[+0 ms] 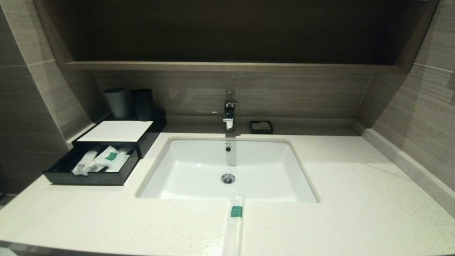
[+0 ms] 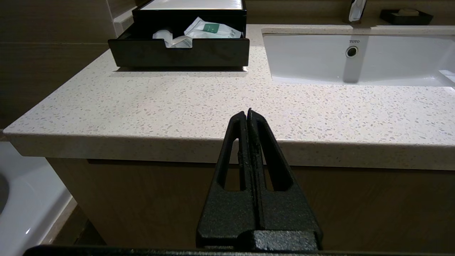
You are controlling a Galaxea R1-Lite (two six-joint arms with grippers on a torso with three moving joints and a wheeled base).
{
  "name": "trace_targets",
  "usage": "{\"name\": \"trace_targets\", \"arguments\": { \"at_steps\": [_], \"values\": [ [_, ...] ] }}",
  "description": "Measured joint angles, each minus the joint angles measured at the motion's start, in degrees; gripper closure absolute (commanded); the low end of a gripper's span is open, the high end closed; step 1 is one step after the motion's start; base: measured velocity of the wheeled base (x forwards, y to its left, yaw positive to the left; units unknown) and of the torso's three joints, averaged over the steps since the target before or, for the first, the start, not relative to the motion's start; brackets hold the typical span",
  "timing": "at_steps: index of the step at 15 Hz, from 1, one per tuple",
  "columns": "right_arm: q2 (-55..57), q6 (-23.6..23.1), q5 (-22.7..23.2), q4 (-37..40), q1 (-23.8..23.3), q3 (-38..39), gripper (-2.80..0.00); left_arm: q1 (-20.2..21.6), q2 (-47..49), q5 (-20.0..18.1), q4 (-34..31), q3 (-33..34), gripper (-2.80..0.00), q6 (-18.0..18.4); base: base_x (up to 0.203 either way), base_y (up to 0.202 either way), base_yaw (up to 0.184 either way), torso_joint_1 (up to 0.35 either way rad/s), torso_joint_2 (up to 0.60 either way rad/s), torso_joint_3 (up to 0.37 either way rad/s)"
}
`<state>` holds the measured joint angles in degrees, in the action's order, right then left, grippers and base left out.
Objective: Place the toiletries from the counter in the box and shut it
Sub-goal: Pick up the bathroom toiletry
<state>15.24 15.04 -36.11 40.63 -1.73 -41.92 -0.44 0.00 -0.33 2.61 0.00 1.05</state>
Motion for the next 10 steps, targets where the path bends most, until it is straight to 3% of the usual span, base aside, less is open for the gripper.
{"name": "trace_targets", "arguments": {
  "at_steps": [2, 6, 10],
  "values": [
    [-3.0, -4.0, 1.2, -2.9, 0.7, 0.0, 0.0, 0.0, 0.0, 0.0, 0.0, 0.0, 0.0, 0.0, 0.0, 0.0, 0.0, 0.0, 0.0, 0.0],
    [-10.8, -14.7, 8.6, -8.7, 1.5, 4.5, 0.0, 0.0, 0.0, 0.0, 0.0, 0.0, 0.0, 0.0, 0.0, 0.0, 0.0, 0.0, 0.0, 0.0],
    [-14.6, -16.7, 16.7, -15.5, 1.5, 10.8, 0.0, 0.0, 0.0, 0.0, 0.0, 0.0, 0.0, 0.0, 0.0, 0.0, 0.0, 0.0, 0.0, 0.0]
  ]
}}
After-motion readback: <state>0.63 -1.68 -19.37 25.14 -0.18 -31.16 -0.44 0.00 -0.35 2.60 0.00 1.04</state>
